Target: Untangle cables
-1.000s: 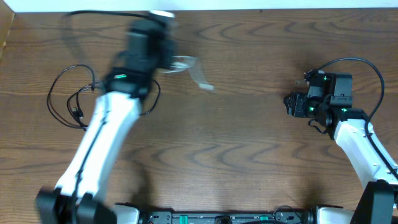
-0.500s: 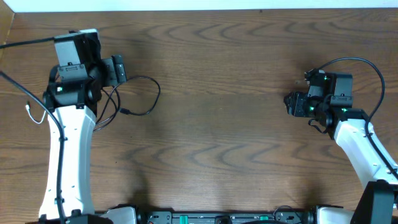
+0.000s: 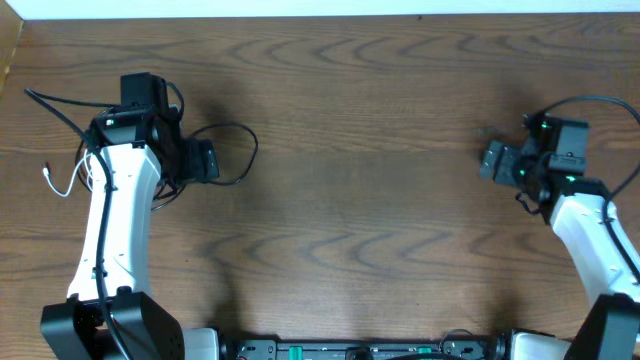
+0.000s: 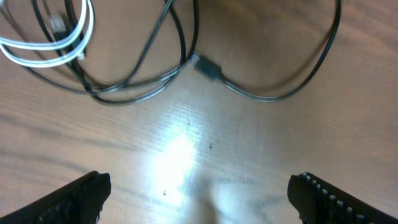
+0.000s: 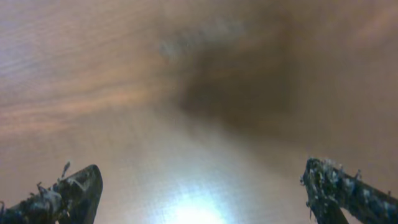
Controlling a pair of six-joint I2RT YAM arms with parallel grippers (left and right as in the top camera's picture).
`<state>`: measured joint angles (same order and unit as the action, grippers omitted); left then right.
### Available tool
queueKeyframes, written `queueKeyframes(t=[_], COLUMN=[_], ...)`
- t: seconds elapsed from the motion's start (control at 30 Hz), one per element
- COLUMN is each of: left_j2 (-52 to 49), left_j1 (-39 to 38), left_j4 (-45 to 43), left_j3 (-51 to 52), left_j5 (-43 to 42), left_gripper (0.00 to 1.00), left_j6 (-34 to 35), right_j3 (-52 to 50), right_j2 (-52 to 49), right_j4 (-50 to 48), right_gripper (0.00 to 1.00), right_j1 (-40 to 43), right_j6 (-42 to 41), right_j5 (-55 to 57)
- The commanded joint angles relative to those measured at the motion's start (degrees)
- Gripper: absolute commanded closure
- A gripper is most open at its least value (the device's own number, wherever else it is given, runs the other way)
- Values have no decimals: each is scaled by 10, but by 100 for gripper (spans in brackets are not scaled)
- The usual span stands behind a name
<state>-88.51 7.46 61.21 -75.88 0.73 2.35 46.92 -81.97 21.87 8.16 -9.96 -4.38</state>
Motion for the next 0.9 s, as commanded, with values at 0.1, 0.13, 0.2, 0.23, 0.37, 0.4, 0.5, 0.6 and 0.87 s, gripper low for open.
queueKeyframes(t=[0.1, 0.13, 0.2, 0.23, 0.37, 0.4, 0.5, 0.6, 0.87], left_j2=[36, 49, 91, 115, 241, 271, 363, 412, 420], left_j1=[3, 3, 3, 3, 3, 3, 3, 3, 3], left_j4=[23, 16, -8, -23, -107, -125, -186, -193, -180], left_j3=[7, 15, 46, 65, 158, 177, 230, 239, 239], left_j5=[-3, -3, -10, -19, -46, -46, -46, -46, -46], left_gripper=[4, 4, 4, 4, 4, 3, 3, 3, 3], left_j6=[9, 9, 6, 1, -18, -17, 5, 5, 5], right_j3=[1, 1, 1, 1, -11, -14, -14, -14, -14], right_j2=[120, 137, 189, 206, 270, 283, 304, 299, 285], right_j4=[108, 115, 132, 136, 135, 135, 133, 147, 180], right_gripper=[1, 1, 1, 1, 1, 1, 1, 1, 1], right_j1=[63, 65, 64, 64, 60, 59, 58, 58, 58], right_j6=[4, 12, 34, 35, 38, 37, 32, 32, 32], right_j5=[11, 10, 10, 10, 8, 8, 8, 8, 8])
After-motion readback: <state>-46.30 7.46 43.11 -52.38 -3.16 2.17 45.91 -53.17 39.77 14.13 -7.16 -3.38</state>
